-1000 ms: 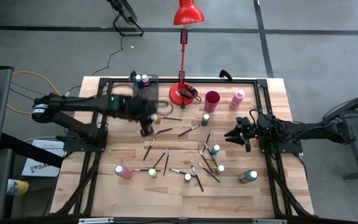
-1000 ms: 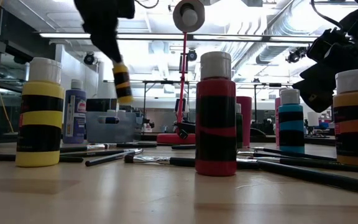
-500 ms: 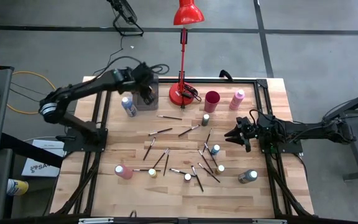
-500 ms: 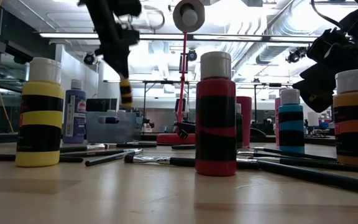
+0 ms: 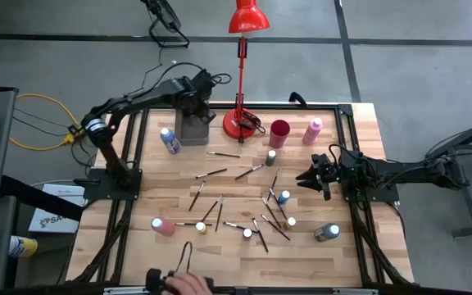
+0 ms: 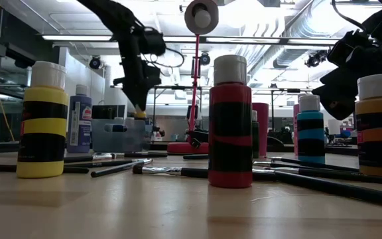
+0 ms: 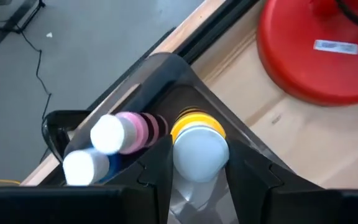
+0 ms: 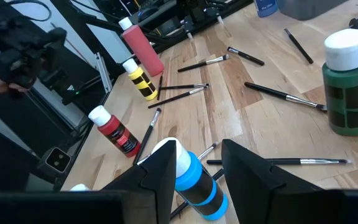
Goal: Pick & Place Paint Supplies
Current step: Put the small yellow black paint bottle into the bin
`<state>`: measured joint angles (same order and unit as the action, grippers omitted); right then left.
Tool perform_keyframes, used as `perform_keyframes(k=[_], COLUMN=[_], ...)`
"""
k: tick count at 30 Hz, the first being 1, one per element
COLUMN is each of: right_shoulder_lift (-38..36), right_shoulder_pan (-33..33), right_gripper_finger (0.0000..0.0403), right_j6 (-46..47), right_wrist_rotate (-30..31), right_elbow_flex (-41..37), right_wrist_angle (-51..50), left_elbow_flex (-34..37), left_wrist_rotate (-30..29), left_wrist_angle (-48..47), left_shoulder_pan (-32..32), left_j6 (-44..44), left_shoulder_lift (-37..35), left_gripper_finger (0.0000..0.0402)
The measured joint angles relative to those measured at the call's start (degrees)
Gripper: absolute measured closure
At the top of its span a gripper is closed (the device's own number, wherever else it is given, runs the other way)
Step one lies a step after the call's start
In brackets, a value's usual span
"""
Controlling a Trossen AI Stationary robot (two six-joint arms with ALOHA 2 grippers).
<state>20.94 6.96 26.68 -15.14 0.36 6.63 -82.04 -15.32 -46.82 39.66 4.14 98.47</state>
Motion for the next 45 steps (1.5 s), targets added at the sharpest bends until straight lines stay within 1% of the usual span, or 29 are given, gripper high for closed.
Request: perform_keyframes(k=[3,12,21,26,34,39,45], right_shoulder_lift=[0.0,0.0,0.0,0.0,0.0,0.0,0.0], right_shoulder_pan=[0.0,0.0,0.0,0.0,0.0,0.0,0.0], right_gripper_finger=[0.028,0.028,0.028,0.028,0.028,0.028,0.028], right_j6=[0.0,0.0,0.0,0.0,0.0,0.0,0.0], right_wrist_rotate=[0.0,0.0,0.0,0.0,0.0,0.0,0.0], right_elbow_flex=[0.0,0.0,0.0,0.0,0.0,0.0,0.0], right_wrist_angle=[0.0,0.0,0.0,0.0,0.0,0.0,0.0], left_elbow_flex=[-1.0,-1.3,-1.3,-1.3,-1.3,-1.3,-1.3], left_wrist_rotate=[1.2,0.8,0.2,0.1,0.1,-0.3,-0.8], left_wrist_angle=[0.7,2.5,3.2,3.1,3.4,3.4,3.5], left_shoulder_pan=[1.1,3.1,3.8,3.9,3.9,3.9,3.9], left_j6=[0.1,2.1,2.6,3.4,3.4,3.4,3.4], left_shoulder_lift=[2.0,4.7,5.0,5.8,5.8,5.8,5.7], left_gripper_finger=[0.0286,0.0286,0.0286,0.0271,0.0267,0.0246,0.0196])
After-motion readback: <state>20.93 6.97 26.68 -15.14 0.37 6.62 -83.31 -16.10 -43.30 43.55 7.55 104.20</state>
